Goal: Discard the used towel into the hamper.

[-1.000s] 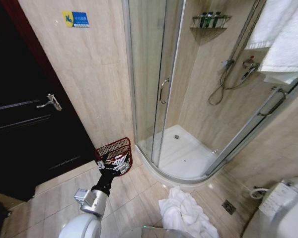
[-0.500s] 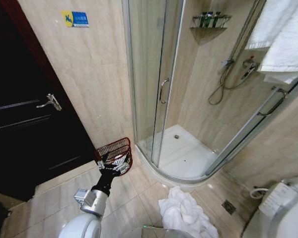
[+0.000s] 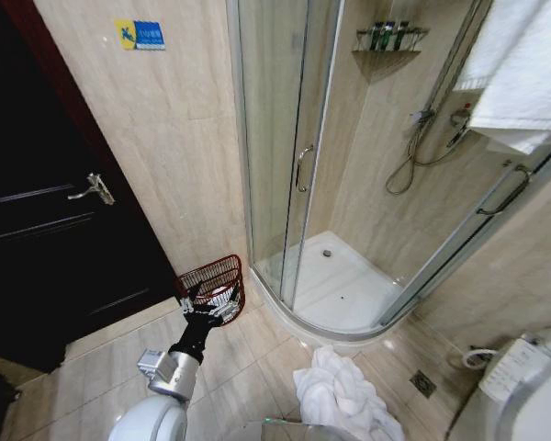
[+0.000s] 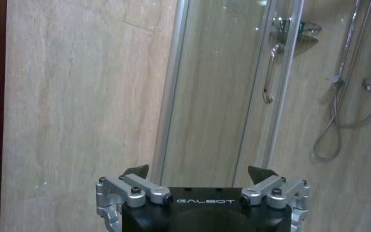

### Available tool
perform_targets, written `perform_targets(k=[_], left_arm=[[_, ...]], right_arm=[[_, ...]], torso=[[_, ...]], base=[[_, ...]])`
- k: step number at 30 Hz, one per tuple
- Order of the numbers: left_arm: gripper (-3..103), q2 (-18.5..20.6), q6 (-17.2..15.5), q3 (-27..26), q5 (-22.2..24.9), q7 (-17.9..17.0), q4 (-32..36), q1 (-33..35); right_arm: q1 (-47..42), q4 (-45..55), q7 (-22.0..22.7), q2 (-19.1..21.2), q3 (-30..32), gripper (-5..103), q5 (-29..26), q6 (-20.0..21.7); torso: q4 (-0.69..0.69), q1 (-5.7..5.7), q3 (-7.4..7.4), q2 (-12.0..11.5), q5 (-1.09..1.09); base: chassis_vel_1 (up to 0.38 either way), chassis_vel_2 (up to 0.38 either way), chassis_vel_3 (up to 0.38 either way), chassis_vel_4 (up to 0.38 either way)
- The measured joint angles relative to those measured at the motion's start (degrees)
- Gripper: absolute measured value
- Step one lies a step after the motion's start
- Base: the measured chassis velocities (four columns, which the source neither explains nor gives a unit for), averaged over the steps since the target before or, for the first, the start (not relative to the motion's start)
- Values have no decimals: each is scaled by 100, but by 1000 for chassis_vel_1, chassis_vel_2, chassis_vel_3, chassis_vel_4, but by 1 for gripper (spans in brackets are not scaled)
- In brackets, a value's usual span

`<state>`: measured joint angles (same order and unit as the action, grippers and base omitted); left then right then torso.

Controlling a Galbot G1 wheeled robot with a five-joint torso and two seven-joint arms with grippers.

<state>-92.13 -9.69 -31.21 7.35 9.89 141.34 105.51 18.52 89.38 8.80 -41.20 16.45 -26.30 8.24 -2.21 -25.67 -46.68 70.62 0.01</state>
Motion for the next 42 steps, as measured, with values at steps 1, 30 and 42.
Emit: perform_targets(k=[1,30,42], left_arm=[[100,0,0,0,0,0,0,0],[100,0,0,0,0,0,0,0],[100,0,0,0,0,0,0,0]], right_arm=[[57,-65,2,-13,-22,100,222,12],[416,-324,-49,92,5,100,76,492],[543,-437,-325,335,116,100,-48,463]], torso=[[0,0,0,0,0],[-1,0,0,1,0],[1,0,1,1,1]], base=[[0,0,0,0],[0,0,0,0],[0,0,0,0]])
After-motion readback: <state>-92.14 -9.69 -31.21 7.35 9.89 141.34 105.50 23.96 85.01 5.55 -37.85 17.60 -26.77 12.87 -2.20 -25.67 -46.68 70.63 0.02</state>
